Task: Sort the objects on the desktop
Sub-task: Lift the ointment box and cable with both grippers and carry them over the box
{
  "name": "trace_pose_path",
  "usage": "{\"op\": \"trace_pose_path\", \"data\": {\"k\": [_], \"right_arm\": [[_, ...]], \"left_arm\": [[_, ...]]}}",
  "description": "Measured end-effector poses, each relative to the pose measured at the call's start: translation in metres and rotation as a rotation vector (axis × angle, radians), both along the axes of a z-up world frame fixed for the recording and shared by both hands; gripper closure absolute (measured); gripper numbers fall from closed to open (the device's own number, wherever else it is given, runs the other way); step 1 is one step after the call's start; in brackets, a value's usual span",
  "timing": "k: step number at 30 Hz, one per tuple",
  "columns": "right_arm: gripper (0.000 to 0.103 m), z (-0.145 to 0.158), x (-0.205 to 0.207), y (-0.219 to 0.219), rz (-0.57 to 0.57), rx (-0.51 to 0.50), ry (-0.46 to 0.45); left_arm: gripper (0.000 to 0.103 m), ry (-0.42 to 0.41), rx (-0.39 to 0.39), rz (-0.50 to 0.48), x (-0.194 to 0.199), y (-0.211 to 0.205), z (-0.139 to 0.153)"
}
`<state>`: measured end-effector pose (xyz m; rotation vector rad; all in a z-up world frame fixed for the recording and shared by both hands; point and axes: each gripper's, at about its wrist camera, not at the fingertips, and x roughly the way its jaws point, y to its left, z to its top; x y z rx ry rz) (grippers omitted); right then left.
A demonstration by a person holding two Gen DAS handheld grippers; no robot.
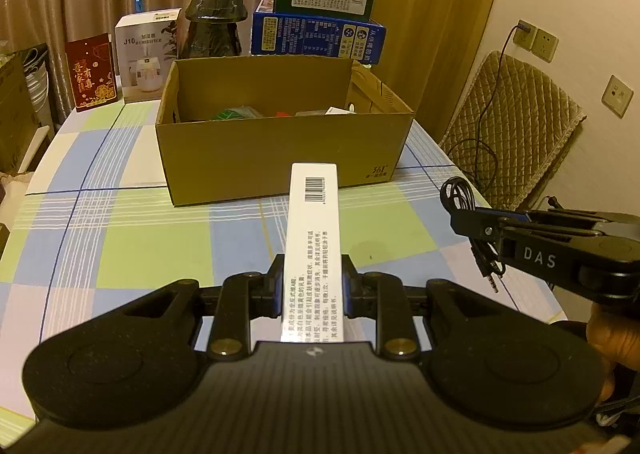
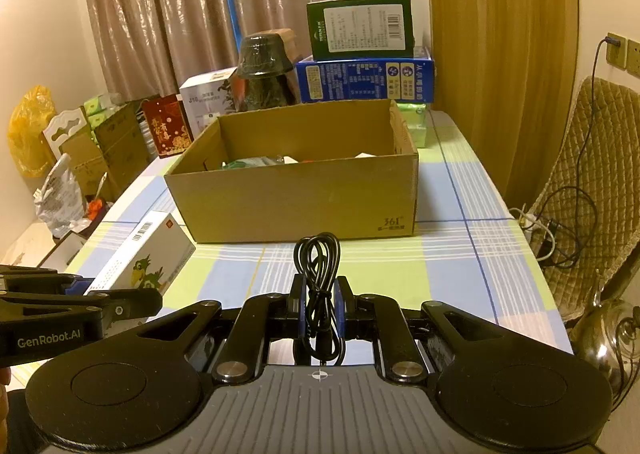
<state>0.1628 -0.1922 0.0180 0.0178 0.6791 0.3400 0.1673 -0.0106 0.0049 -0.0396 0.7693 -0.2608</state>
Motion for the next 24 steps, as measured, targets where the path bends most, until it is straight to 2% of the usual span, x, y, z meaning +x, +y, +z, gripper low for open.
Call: {"op": "trace_pose_path", "data": {"k": [7, 12, 24], "right_arm": [[0.092, 0.005, 0.006, -0.007, 0.000, -0.011, -0.004], [0.092, 0.019, 0.025, -0.012, 0.005, 0.003, -0.001], [0.092, 0.061, 0.084, 0.001, 0.047, 0.027, -0.039]], "left_arm": [[0.082, -0.002, 0.016, 0.002, 0.005, 0.002, 0.002], [0.082, -0.021, 0.038, 0.001, 0.016, 0.006, 0.012], [0.082, -0.045, 0.077, -0.009, 0.075, 0.018, 0.035]]}}
